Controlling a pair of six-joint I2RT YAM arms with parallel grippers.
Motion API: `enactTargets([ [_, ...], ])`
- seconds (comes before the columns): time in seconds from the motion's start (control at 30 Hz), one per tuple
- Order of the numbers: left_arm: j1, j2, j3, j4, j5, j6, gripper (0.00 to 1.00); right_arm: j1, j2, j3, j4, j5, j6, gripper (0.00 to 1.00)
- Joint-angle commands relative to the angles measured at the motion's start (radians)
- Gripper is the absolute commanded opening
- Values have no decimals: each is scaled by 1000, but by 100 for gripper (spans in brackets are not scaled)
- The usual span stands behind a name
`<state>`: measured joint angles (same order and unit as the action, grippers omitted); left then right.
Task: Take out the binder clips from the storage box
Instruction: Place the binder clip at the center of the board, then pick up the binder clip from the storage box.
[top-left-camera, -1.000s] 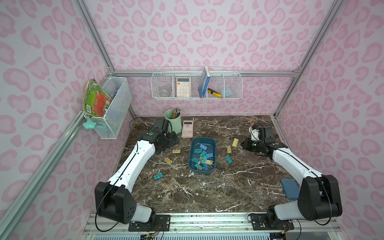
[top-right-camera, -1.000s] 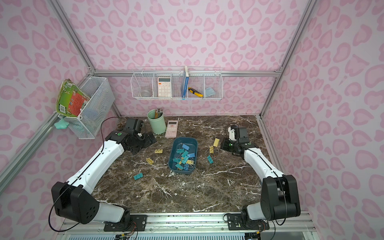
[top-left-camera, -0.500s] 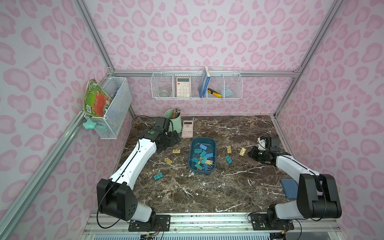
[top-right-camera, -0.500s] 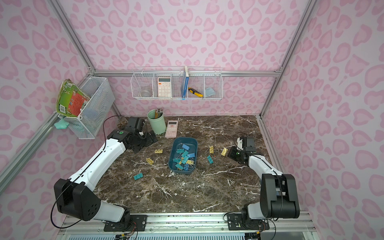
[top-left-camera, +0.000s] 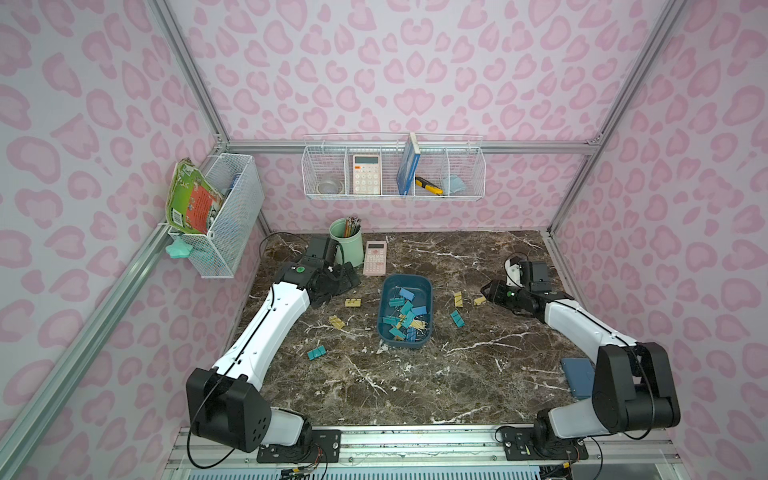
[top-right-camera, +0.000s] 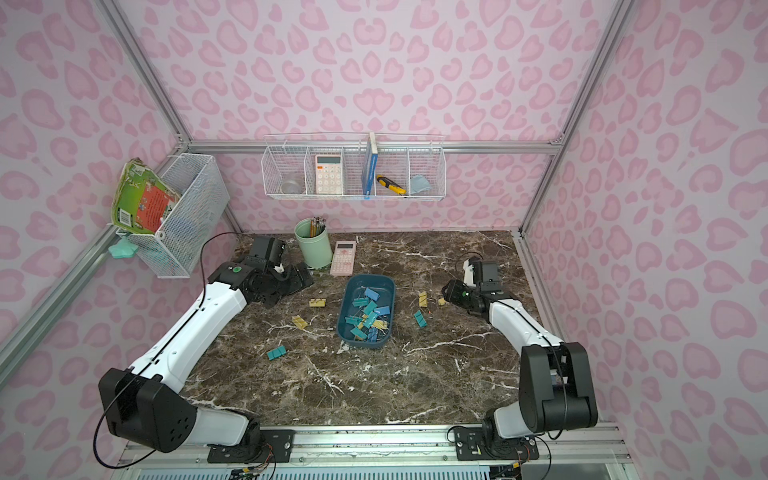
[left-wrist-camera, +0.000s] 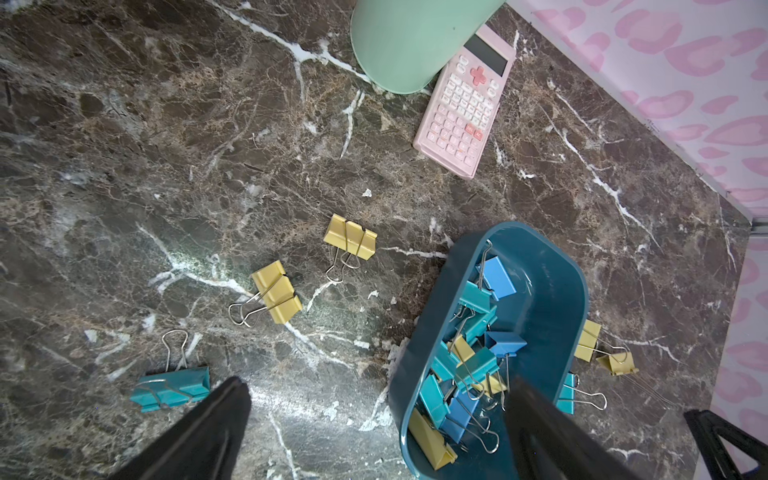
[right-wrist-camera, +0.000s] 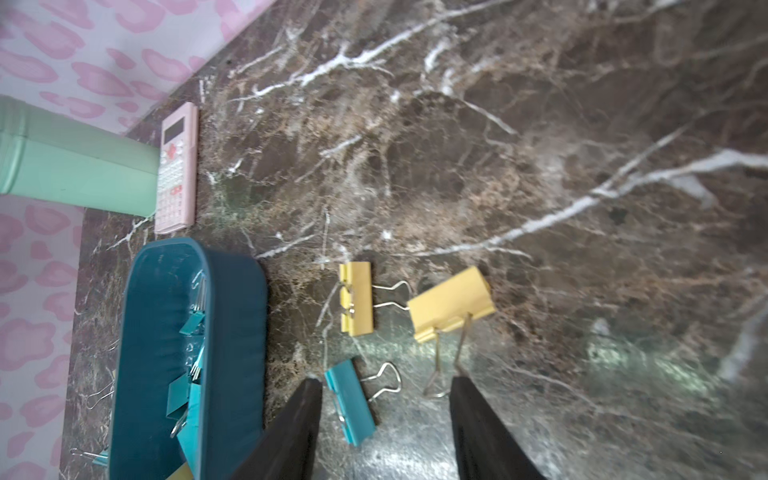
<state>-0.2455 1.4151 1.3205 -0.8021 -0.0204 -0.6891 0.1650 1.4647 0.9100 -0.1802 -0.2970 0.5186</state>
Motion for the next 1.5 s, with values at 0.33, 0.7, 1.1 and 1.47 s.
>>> enactTargets([
  [0.33,-12,-48,-50,9,38,16,99,426,186,231,-86,42,69,49],
  [0.7,-11,-198,-151,7,24,52,99,568,375,321,-58,-17,179,43],
  [1.1,-11,-290,-198,-31,2,76,99,582,467,366,-85,-16,241,26],
  [1.47,-11,-287,-192,-28,10,80,99,574,394,358,-44,-13,238,0],
])
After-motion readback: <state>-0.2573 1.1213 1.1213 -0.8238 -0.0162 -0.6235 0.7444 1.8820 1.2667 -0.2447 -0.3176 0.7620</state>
